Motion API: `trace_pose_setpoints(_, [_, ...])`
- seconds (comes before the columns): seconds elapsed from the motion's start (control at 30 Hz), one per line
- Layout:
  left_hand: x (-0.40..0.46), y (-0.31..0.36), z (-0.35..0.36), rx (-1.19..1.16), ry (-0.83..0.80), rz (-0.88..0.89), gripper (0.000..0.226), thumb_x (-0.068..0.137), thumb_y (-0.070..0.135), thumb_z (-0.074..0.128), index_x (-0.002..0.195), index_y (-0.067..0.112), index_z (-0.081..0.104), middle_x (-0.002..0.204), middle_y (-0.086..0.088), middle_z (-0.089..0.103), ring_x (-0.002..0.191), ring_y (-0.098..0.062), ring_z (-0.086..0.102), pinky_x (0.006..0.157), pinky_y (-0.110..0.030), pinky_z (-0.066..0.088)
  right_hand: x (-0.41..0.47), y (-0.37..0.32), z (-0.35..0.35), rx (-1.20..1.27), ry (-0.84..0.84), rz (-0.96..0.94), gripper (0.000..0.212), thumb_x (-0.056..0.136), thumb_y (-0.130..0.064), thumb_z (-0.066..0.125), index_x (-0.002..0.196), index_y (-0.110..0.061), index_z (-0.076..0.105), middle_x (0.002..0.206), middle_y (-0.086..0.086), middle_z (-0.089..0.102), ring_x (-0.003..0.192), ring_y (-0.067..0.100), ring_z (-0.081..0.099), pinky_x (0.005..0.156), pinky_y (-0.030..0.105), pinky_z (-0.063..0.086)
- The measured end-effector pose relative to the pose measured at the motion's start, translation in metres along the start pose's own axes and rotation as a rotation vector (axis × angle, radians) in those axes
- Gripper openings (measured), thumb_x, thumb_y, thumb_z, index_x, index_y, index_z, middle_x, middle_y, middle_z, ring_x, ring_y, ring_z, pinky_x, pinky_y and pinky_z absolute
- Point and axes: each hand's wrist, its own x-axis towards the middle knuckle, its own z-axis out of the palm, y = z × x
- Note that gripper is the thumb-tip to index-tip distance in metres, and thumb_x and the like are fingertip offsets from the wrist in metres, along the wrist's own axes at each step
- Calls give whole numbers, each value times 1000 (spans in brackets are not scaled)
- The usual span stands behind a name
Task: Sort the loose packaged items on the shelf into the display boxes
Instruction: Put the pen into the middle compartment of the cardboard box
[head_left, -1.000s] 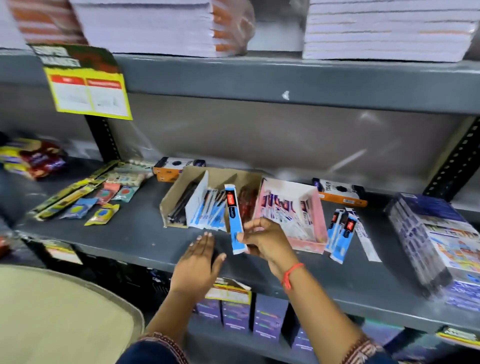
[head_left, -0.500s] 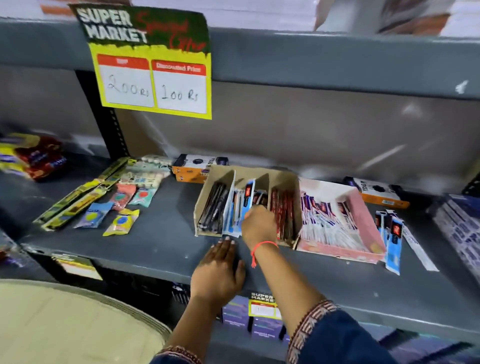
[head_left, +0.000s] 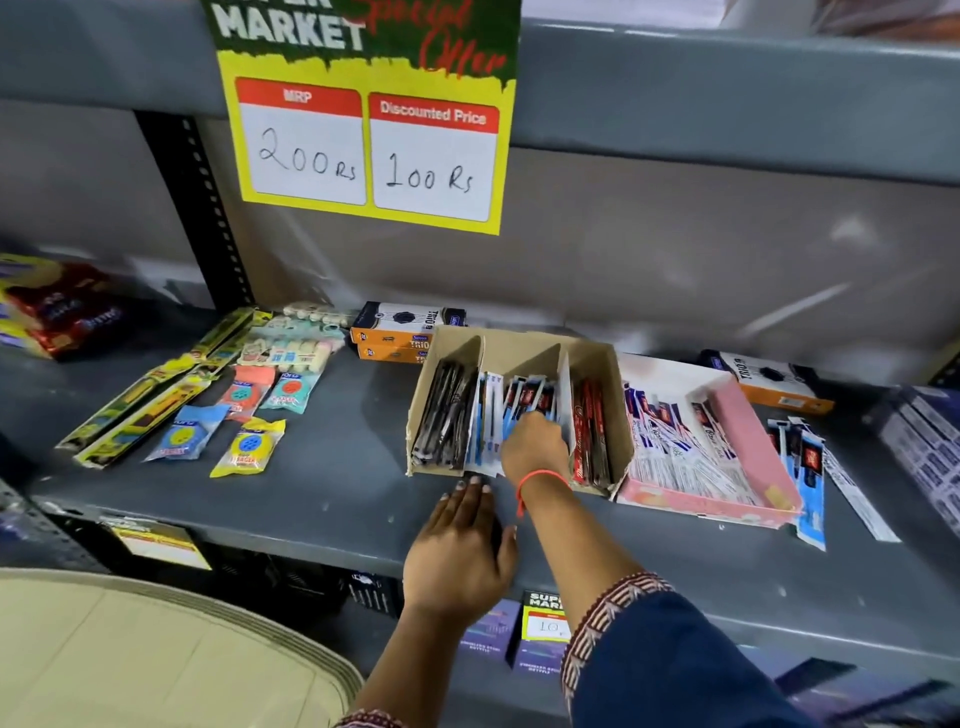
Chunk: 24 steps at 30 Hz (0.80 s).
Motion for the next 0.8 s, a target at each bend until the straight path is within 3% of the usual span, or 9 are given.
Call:
trace_pose_setpoints(0.3, [-1, 0, 3, -14, 36, -3, 51, 86, 37, 42, 118, 2, 61, 122, -17, 62, 114, -27, 59, 98, -38, 45, 1, 1, 4, 67, 43, 16, 26, 89, 2, 40, 102, 5, 62, 108, 25, 68, 99, 38, 66, 73, 37, 51])
trace_pose_setpoints(0.47, [-1, 1, -1, -25, -10, -10, 54, 82, 39, 35, 105, 3, 69, 108, -14, 71, 100, -23, 68, 85, -36, 53, 2, 0, 5, 194, 108, 35, 21, 90, -10, 45, 87, 1, 64, 101, 26, 70, 84, 36, 65, 64, 29, 42])
trace_pose_setpoints(0.6, [0, 1, 1, -21, 8, -9, 54, 82, 38, 35, 103, 3, 70, 107, -14, 71, 99, -24, 68, 83, -38, 55, -1, 2, 9, 212, 170, 61, 27, 87, 2, 42, 103, 1, 64, 106, 24, 68, 97, 38, 65, 73, 34, 49])
trace_pose_setpoints(0.7, [1, 1, 0, -19, -9, -8, 53, 82, 38, 36, 104, 3, 70, 106, -14, 71, 99, -24, 68, 83, -38, 55, 0, 6, 12, 224, 134, 74, 31, 86, 6, 41, 111, -2, 59, 113, 21, 66, 104, 36, 63, 74, 30, 45])
trace_pose_setpoints(0.8, [0, 1, 0, -14, -25, -3, 53, 82, 38, 36, 104, 4, 70, 106, -13, 71, 99, -24, 68, 84, -38, 54, 1, 9, 14, 185, 98, 72, 33, 87, 6, 41, 115, -1, 56, 117, 22, 65, 108, 36, 62, 82, 34, 50])
